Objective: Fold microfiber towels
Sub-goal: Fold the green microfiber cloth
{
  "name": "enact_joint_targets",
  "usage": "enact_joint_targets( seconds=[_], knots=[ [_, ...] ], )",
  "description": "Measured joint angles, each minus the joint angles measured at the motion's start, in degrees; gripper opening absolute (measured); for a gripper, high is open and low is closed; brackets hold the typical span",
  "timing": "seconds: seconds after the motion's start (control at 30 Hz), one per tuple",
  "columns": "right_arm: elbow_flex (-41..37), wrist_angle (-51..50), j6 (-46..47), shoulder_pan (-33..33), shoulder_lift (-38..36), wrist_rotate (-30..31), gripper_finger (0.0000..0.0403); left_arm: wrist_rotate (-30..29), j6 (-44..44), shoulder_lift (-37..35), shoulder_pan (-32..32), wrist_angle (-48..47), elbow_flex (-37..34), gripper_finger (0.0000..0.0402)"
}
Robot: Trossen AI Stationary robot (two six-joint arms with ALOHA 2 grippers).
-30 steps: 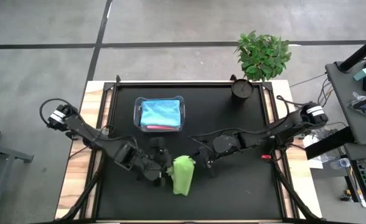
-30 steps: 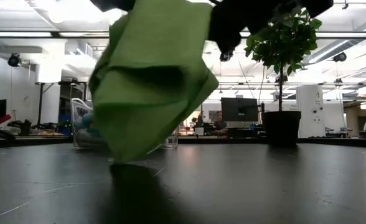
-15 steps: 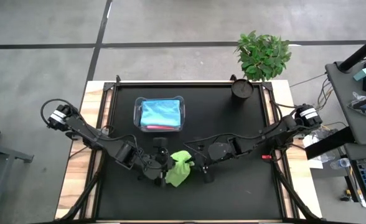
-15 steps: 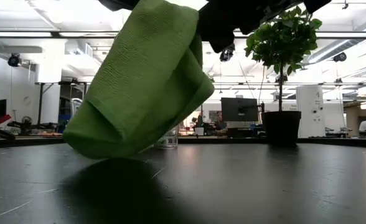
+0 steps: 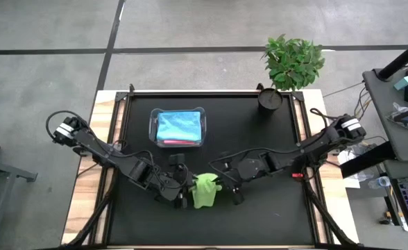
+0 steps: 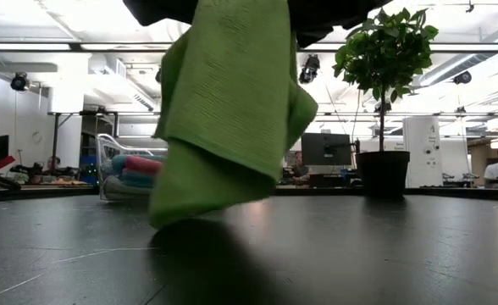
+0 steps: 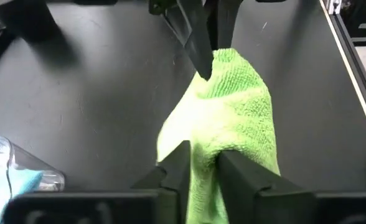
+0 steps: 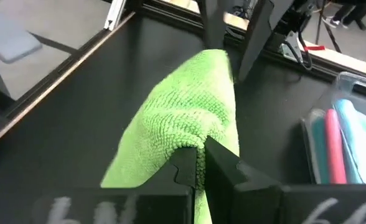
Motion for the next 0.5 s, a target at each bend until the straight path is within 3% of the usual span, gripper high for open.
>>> enact_joint_targets(
  seconds=[0.2, 0.27, 0.4, 0.5],
  knots=[
    [-0.04, -5.75, -0.06, 0.05, -1.44, 5.46, 0.0009, -1.32, -1.41, 0.0, 0.02, 0.01, 0.0, 0.0137],
    [0.02, -8.08, -0.53, 0.05, -2.05, 10.58, 0.0009, -1.49, -1.39, -0.02, 0.02, -0.5, 0.11, 0.0158],
    [0.66, -15.1, -0.94, 0.03, -3.99, 28.24, 0.0009, -1.49, -4.27, -0.04, 0.0, -0.46, 0.21, 0.0183],
    [0.43, -17.45, -3.34, -0.23, -5.84, 29.87, 0.0009, -1.49, -7.56, 0.09, 0.0, -0.45, -0.13, 0.0188]
  ],
)
